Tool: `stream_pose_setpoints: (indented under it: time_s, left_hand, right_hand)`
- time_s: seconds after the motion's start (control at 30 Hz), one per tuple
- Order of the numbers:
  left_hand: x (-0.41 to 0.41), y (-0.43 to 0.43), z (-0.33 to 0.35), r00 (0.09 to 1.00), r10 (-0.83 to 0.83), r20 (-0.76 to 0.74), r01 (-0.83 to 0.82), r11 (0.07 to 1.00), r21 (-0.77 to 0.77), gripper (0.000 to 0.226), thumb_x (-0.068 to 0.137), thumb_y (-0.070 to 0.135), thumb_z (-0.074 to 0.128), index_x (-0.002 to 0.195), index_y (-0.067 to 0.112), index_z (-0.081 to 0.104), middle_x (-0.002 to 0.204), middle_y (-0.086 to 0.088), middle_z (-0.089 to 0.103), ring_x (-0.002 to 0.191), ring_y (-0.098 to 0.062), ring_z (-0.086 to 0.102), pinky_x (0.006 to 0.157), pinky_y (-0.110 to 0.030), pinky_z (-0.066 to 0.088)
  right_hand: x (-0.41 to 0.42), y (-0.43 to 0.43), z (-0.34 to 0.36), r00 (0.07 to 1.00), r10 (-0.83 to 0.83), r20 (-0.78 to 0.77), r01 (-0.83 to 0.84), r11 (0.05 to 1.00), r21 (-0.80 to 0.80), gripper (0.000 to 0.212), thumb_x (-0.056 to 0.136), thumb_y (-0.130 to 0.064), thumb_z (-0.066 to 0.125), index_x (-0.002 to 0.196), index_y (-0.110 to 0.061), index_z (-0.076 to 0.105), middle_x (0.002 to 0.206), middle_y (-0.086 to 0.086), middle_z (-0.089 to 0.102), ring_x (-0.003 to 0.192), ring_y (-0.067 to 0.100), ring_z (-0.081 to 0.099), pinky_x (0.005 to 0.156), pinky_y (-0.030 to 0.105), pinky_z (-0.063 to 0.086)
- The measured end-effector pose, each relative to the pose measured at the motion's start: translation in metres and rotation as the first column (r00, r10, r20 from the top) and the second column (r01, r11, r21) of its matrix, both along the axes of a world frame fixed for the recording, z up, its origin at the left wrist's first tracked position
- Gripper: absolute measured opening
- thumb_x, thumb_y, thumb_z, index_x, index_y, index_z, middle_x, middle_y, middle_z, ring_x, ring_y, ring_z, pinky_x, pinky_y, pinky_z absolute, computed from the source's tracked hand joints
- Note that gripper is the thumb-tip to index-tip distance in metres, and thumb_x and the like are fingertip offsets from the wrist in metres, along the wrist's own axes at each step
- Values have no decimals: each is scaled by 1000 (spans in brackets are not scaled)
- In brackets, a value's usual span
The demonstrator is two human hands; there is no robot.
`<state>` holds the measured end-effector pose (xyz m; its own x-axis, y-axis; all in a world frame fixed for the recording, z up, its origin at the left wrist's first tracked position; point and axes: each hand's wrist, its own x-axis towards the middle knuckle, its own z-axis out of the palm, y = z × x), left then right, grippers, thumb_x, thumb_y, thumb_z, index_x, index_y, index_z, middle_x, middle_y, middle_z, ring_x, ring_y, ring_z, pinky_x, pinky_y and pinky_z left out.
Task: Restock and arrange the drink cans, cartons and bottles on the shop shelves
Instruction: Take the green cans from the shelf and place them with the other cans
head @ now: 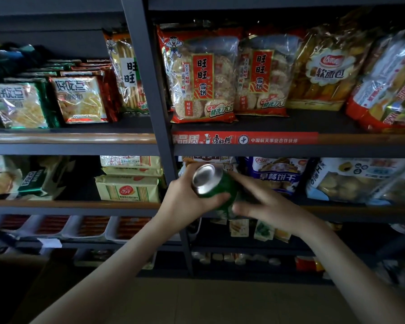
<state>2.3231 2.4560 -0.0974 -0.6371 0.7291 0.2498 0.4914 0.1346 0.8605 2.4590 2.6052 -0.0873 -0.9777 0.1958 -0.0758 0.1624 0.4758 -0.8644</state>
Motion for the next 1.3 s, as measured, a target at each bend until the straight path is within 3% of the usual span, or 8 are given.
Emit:
stream_pose_setpoints:
  time_s: [0.13, 0.33, 0.47, 0.6, 0.87, 1.0, 1.13, 1.3]
  left_hand:
    - [-5, 8, 3, 944, -16, 330, 0, 999, 48, 71, 50, 57, 83, 109, 27, 56, 101, 5, 70, 92, -11, 70, 80, -39, 59]
    - [-11, 5, -2, 962, -157, 224, 160, 987, 8, 84, 59, 79, 71, 128, 42, 41, 116, 2, 70, 107, -16, 67, 94, -47, 53]
    - [-5, -4, -1, 911, -310, -272, 289, 950, -115, 84, 76, 69, 61, 145, 56, 15, 157, 18, 23, 146, -4, 20, 115, -32, 28]
    - [-10, 4, -3, 581, -250, -774, 234, 963, -136, 82, 85, 54, 60, 151, 22, 23, 160, -3, 18, 148, -19, 17, 119, -47, 19]
    - [1, 24, 37, 510, -106, -854, 230, 973, 16, 67, 87, 41, 61, 140, 9, 36, 145, -16, 46, 136, -28, 42, 109, -34, 40]
    - [4, 26, 83, 703, -94, -705, 237, 966, 107, 73, 77, 45, 68, 135, 8, 45, 126, 0, 61, 115, -5, 56, 95, -7, 41]
    - [16, 35, 143, 957, -68, -283, 165, 928, 333, 52, 68, 49, 77, 111, 29, 58, 98, 19, 69, 95, 7, 64, 78, -11, 50]
    - [25, 60, 201, 956, -291, 36, 234, 832, 504, 53, 61, 49, 72, 102, 16, 66, 90, 1, 74, 90, -18, 71, 72, -34, 57]
  right_hand:
    - [-3, -10, -8, 999, -37, -9, 38, 999, 30, 77, 77, -37, 78, 135, -50, 28, 119, -26, 53, 103, -16, 55, 87, 10, 46]
    - [-4, -13, -6, 981, -195, 10, 149, 719, -679, 46, 78, -30, 69, 121, -14, 59, 107, 7, 72, 99, 24, 69, 82, 36, 58]
    - [-5, -7, 4, 946, -312, 84, 218, 425, -878, 47, 79, -29, 65, 119, -6, 60, 105, 18, 71, 92, 32, 70, 74, 43, 60]
    - [-4, -7, 11, 950, -301, 82, 191, 353, -916, 44, 79, -28, 65, 118, -8, 62, 110, 21, 69, 94, 34, 69, 81, 48, 57]
    - [-2, 4, 45, 972, -235, 7, 114, 444, -889, 50, 74, -41, 76, 116, -16, 67, 116, 15, 68, 109, 34, 63, 106, 58, 38]
    - [6, 19, 80, 976, -219, -1, 125, 559, -820, 77, 66, -59, 77, 121, -7, 66, 123, 22, 63, 109, 35, 60, 100, 53, 43]
    - [27, 32, 124, 933, -312, -178, 254, 924, -286, 76, 69, -60, 64, 136, -36, 41, 137, -9, 53, 114, 5, 57, 97, 31, 46]
    - [43, 43, 178, 886, -137, -443, 222, 964, 145, 74, 63, -56, 75, 122, -63, 30, 127, -30, 48, 111, -15, 50, 93, 11, 44]
